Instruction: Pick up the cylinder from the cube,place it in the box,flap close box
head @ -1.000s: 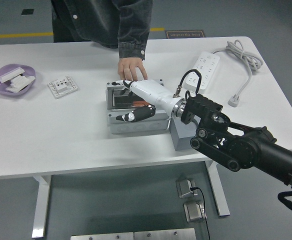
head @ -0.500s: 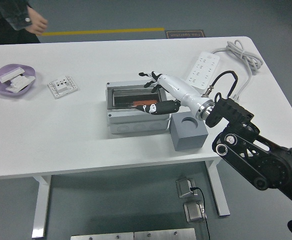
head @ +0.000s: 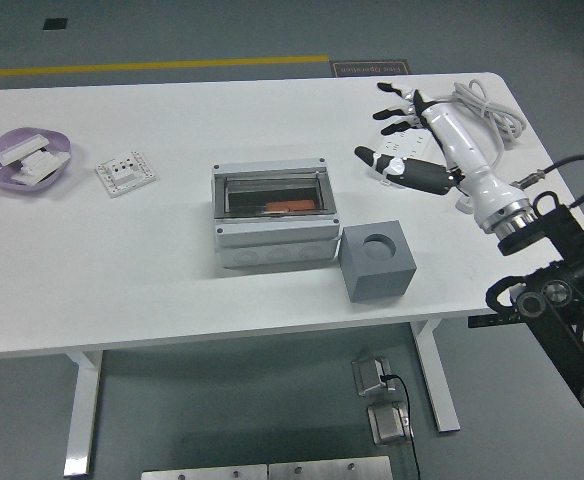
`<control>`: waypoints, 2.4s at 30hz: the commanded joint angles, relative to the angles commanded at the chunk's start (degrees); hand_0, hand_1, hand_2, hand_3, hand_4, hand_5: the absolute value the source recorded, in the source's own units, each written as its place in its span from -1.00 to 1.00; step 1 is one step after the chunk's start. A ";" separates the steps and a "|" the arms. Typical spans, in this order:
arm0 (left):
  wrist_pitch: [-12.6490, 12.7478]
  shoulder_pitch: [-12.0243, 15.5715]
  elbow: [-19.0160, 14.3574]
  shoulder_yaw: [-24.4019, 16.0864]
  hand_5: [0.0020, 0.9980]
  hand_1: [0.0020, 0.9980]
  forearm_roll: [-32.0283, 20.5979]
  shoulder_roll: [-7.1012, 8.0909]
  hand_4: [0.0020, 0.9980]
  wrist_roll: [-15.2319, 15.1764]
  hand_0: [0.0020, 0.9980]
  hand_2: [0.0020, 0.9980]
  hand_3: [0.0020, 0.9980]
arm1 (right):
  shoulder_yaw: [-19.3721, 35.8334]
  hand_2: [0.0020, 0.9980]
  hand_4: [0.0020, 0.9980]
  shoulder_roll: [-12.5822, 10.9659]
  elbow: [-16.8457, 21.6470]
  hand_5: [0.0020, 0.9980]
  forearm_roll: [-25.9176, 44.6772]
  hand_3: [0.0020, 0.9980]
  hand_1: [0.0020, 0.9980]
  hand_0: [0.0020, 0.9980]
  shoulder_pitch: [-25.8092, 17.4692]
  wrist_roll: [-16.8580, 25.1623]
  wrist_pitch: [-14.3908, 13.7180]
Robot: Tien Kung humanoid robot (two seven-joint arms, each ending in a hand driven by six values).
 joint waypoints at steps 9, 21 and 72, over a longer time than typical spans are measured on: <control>0.07 -2.36 0.00 5.43 -0.52 0.29 -3.72 1.42 0.32 -1.01 0.26 0.21 0.24 | 11.87 0.34 0.83 2.20 1.11 0.15 10.26 0.59 0.18 0.34 -10.33 11.42 -9.12; 0.09 -2.28 0.00 8.44 -0.52 0.29 -6.37 0.60 0.32 -1.23 0.26 0.21 0.24 | 20.34 0.31 0.81 4.08 1.49 0.16 13.82 0.54 0.19 0.35 -13.66 15.46 -9.96; 0.07 1.84 0.00 -2.94 -0.52 0.29 0.05 -2.30 0.32 1.50 0.26 0.21 0.24 | 1.22 0.59 0.91 4.45 -11.05 0.29 22.21 0.70 0.50 0.54 -4.07 12.65 -0.66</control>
